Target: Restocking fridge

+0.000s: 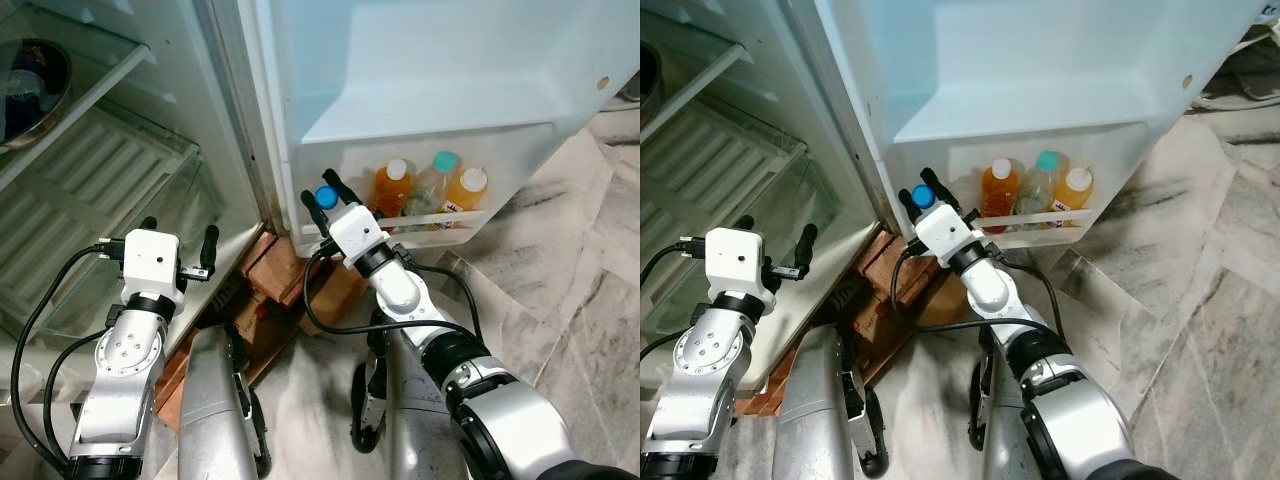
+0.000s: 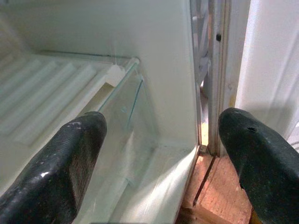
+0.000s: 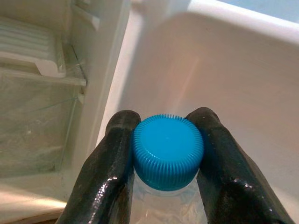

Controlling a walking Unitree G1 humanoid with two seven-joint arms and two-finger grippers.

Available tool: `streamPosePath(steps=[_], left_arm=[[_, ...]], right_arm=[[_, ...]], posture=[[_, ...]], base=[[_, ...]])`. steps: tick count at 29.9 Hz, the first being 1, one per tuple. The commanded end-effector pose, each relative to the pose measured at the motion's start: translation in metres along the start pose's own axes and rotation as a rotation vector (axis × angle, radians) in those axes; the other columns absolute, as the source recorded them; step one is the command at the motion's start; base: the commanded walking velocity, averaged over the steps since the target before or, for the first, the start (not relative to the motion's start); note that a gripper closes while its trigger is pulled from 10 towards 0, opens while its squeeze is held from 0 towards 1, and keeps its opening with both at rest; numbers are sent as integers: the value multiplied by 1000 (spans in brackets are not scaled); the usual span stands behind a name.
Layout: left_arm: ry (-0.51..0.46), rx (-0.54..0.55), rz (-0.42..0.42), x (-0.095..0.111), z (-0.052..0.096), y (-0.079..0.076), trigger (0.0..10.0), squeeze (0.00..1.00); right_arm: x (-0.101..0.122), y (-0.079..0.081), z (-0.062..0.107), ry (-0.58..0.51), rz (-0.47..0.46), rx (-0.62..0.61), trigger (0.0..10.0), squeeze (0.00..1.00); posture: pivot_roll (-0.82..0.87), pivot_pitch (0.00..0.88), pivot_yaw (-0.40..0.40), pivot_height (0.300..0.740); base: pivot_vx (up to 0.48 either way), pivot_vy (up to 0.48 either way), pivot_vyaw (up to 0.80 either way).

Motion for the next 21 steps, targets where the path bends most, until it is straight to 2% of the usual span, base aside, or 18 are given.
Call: streamPosePath(steps=[1, 7, 10, 12, 21], left_arm=[[9, -6, -24, 0, 6, 2, 10000, 0], [19, -12, -29, -1, 12, 2, 10000, 0], [23, -17, -30, -1, 12, 2, 10000, 0], [26, -23, -30, -1, 10, 1, 10000, 0], [35, -31, -25, -1, 8, -2, 10000, 0]], right_arm=[[-3, 7, 1, 13, 6, 20, 10000, 0], [-13, 0, -4, 112, -29, -30, 10000, 0], [-23, -12, -4, 198, -52, -90, 10000, 0], [-26, -25, -5, 237, -72, -144, 10000, 0], [-38, -37, -2, 352, -75, -149, 10000, 0]], posture=[[196, 312, 18, 547], [201, 328, 25, 547], [200, 341, 30, 547], [196, 348, 33, 547], [180, 350, 29, 547]], base=[[0, 0, 0], [0, 0, 0], [0, 0, 0], [0, 0, 0], [0, 0, 0]])
Point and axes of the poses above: a point about 5 cm out from each wrist's last joint towards the gripper, its own z axis pointing back from the gripper into the wrist, its own x axis along the axis of the wrist's last joint, y = z × x, the point moved 2 cm from there along -z, pointing out of the wrist towards the gripper, and after that the axes turned 4 degrees about -z, right-handed, at the moved point
